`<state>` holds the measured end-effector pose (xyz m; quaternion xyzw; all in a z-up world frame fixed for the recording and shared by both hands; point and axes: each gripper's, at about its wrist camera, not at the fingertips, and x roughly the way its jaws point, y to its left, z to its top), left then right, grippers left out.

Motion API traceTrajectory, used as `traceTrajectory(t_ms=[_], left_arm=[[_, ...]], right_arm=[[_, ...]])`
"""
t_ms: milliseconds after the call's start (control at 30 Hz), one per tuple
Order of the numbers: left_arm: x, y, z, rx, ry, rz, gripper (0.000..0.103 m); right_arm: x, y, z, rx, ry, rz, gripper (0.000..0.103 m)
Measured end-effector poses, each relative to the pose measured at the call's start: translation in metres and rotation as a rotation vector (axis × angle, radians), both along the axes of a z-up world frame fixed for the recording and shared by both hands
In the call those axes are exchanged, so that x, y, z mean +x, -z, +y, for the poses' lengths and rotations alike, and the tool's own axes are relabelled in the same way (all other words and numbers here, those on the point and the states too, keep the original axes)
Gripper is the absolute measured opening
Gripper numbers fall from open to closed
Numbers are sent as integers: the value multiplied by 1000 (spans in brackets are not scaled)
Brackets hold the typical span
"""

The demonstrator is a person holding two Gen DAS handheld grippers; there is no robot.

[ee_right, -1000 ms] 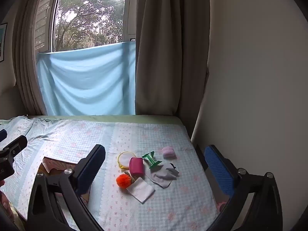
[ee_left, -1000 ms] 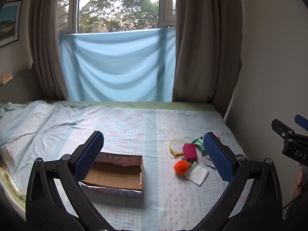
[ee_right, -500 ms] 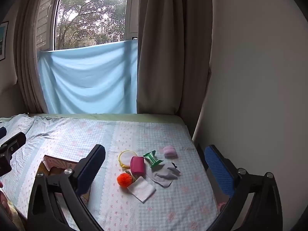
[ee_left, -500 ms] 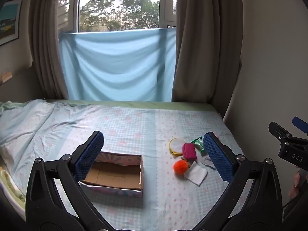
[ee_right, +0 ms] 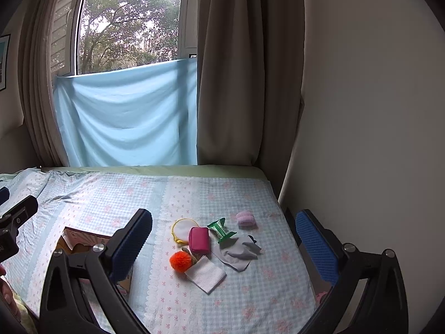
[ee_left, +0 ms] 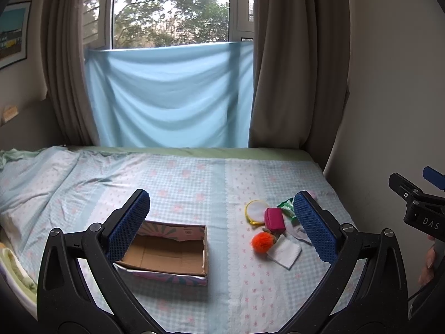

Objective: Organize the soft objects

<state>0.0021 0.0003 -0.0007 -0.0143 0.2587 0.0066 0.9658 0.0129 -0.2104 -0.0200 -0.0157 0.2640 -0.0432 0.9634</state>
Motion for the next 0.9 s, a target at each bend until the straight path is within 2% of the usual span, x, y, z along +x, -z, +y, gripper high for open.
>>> traceTrajectory(t_ms=[900], left_arm=[[4,3,7,-9,-4,18,102]], right_arm=[[-2,-1,2,4,0,21,103]])
